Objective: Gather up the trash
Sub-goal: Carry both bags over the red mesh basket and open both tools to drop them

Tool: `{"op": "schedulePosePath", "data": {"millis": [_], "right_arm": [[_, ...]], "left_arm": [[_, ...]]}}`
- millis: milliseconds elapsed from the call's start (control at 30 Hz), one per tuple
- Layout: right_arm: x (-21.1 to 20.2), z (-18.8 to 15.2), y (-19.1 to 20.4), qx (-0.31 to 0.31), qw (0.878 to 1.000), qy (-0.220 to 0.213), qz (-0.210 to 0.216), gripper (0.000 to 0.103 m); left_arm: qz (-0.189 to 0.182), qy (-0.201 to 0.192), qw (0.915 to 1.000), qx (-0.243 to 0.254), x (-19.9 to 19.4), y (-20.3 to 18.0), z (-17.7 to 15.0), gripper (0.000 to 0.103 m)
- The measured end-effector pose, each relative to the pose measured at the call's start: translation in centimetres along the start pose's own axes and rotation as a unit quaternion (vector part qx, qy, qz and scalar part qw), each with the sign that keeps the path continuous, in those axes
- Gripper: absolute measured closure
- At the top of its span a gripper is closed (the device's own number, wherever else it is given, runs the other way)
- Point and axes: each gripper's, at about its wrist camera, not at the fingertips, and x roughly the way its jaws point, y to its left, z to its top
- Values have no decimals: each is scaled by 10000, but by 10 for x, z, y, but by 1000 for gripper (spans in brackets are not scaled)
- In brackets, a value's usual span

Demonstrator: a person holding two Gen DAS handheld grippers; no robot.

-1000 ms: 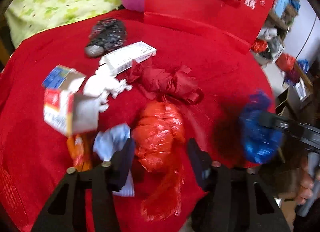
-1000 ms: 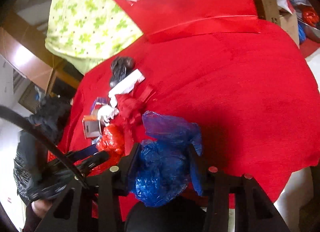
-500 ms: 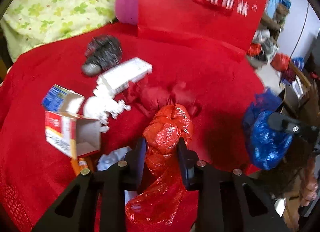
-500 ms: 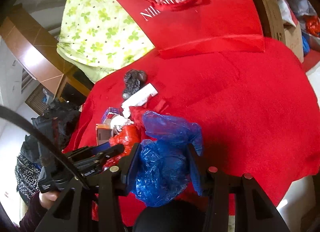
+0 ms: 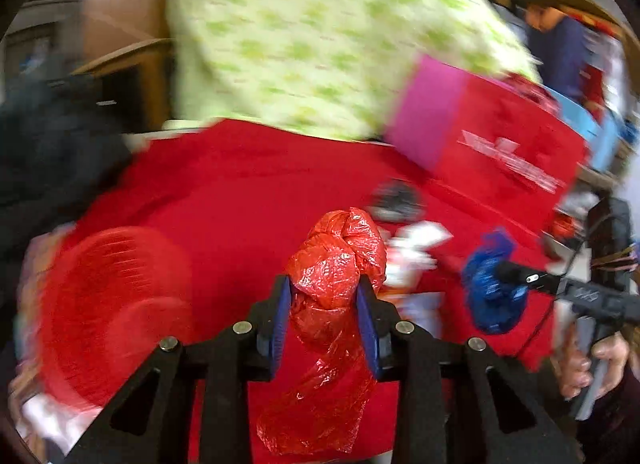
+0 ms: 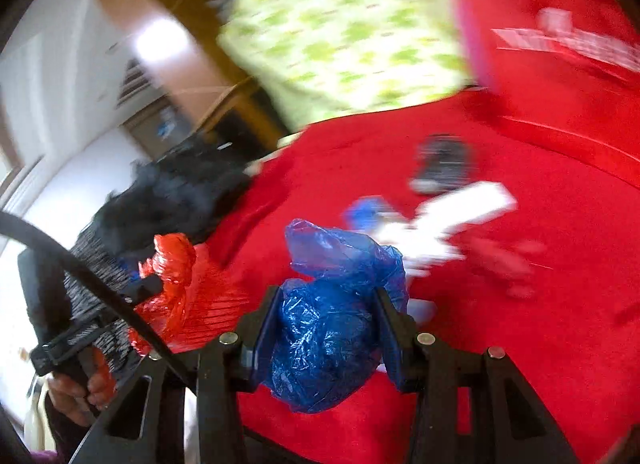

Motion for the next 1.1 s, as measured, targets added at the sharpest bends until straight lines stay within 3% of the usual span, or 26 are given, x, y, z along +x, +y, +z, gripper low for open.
{"op": "schedulePosePath", "data": {"millis": [167, 233, 400, 433, 533, 567, 733, 833, 1100], "right_arm": [[67, 14, 97, -516, 9953, 241, 787, 55], [94, 16, 139, -783, 9913, 258, 1031, 55], [152, 11, 208, -1115, 9854, 292, 1254, 53], [168, 8, 218, -1205, 9855, 301, 1154, 53], [195, -3, 235, -1372, 9842, 414, 1038, 35], [201, -4, 236, -1372, 9849, 414, 976, 31], [199, -2, 217, -1115, 9885, 342, 964, 31], [173, 5, 191, -1045, 9911, 43, 825, 31], [86, 19, 94, -769, 9956, -528, 114, 31]], "left_arm": [[1030, -19, 9927, -623, -27, 93, -23, 66], [1222, 89, 9892, -798, -24, 116, -34, 66], [1346, 326, 9836, -1156, -7, 151, -55, 66], [1339, 368, 9821, -1275, -4, 157, -60, 63], [1382, 393, 9799, -1386, 1, 161, -67, 45], [1410, 383, 9794, -1393, 2, 160, -68, 45], [1404, 351, 9797, -1389, -2, 160, -71, 44], [1380, 251, 9818, -1283, -5, 151, -68, 42], [730, 212, 9947, -687, 4, 76, -52, 37]]}}
